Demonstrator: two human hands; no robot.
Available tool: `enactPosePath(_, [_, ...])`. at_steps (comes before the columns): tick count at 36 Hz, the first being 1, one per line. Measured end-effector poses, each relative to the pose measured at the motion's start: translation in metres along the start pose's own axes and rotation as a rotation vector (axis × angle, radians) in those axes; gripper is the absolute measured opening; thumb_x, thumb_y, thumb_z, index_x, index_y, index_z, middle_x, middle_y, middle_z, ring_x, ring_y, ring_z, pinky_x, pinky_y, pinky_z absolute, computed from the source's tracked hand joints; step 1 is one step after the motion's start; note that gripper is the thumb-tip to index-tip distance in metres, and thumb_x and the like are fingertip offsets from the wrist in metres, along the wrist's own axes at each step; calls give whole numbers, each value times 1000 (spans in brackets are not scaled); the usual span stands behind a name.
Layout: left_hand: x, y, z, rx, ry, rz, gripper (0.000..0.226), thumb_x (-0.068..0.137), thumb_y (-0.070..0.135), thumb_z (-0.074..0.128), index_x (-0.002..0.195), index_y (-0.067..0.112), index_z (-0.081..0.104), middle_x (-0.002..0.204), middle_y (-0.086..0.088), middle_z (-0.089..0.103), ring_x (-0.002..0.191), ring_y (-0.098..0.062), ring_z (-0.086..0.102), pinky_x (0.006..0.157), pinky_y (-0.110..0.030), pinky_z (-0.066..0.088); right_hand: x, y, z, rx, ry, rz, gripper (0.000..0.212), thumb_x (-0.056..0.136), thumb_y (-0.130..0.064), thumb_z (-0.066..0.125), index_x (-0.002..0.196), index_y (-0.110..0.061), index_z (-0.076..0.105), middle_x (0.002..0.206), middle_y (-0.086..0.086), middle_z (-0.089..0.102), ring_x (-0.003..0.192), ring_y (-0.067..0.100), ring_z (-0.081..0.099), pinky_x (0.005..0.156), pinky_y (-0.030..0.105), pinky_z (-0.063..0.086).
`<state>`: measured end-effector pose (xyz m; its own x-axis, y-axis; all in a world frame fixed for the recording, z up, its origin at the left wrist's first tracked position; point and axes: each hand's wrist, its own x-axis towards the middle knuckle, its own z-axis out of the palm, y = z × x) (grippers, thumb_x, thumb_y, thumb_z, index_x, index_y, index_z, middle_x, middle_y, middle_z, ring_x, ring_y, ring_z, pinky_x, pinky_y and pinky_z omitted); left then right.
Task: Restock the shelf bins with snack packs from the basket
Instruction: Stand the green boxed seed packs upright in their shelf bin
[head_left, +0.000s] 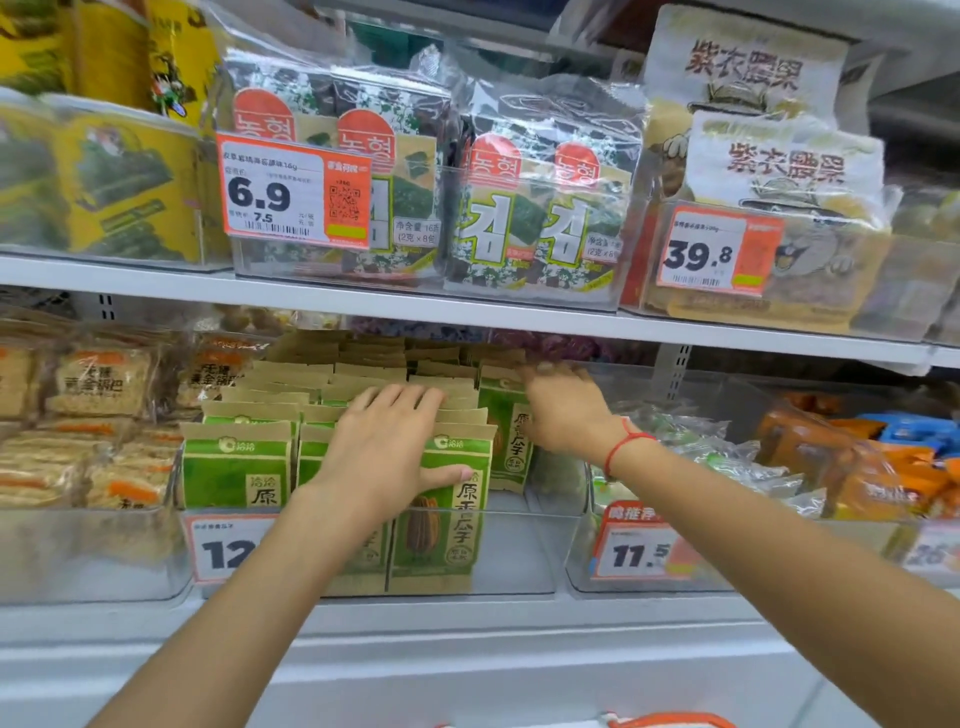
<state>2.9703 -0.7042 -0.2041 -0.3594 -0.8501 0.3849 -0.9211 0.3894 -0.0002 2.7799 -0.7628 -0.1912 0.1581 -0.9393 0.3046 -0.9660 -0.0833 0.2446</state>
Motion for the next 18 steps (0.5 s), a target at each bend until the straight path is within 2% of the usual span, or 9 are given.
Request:
enactPosePath(3, [-10,6,0,15,80,20,81,82,66,51,146,25,24,151,6,31,141,-14,22,120,-37,10,-41,13,-16,120,103,-99,53,87,-22,59,138,-20,44,135,6,48,123,27,45,97,37,37])
enactPosePath(6, [-25,18,5,-23,245,47,64,83,51,62,138,28,40,140,10,45,133,-12,35,115,-33,16,-88,23,-24,293,132,-164,30,91,-29,59,121,-27,61,126,-5,55,117,18,48,87,31,41])
enactPosePath(8, [-38,30,10,-94,379,73,49,79,37,71,124,28,54,125,9,58,119,-14,48,103,-28,26,-117,26,-21,349,163,-195,21,91,-30,60,111,-30,65,116,-10,58,111,14,50,80,30,43])
enactPosePath(11, [-61,50,21,-199,509,91,32,78,23,73,108,24,62,105,9,63,99,-16,54,78,-28,35,-151,27,-5,429,213,-238,13,87,-29,58,95,-30,68,91,-9,62,89,18,60,62,34,49])
enactPosePath(13, [-75,63,35,-233,486,74,26,78,22,73,102,24,63,97,11,64,89,-15,56,68,-27,37,-167,25,12,439,161,-267,14,87,-29,56,95,-31,67,88,-10,64,85,15,61,60,31,47])
enactPosePath(15, [-88,72,54,-249,392,48,22,78,22,73,98,26,64,92,14,64,84,-14,59,62,-24,40,-180,22,34,411,0,-279,17,91,-30,53,104,-33,64,95,-12,64,91,10,59,66,28,42])
enactPosePath(18, [-111,81,87,-329,59,-65,17,89,31,59,105,33,60,102,19,62,96,-9,59,70,-29,44,-196,19,82,381,-283,-281,22,94,-33,49,113,-33,60,104,-10,65,99,13,57,72,26,37])
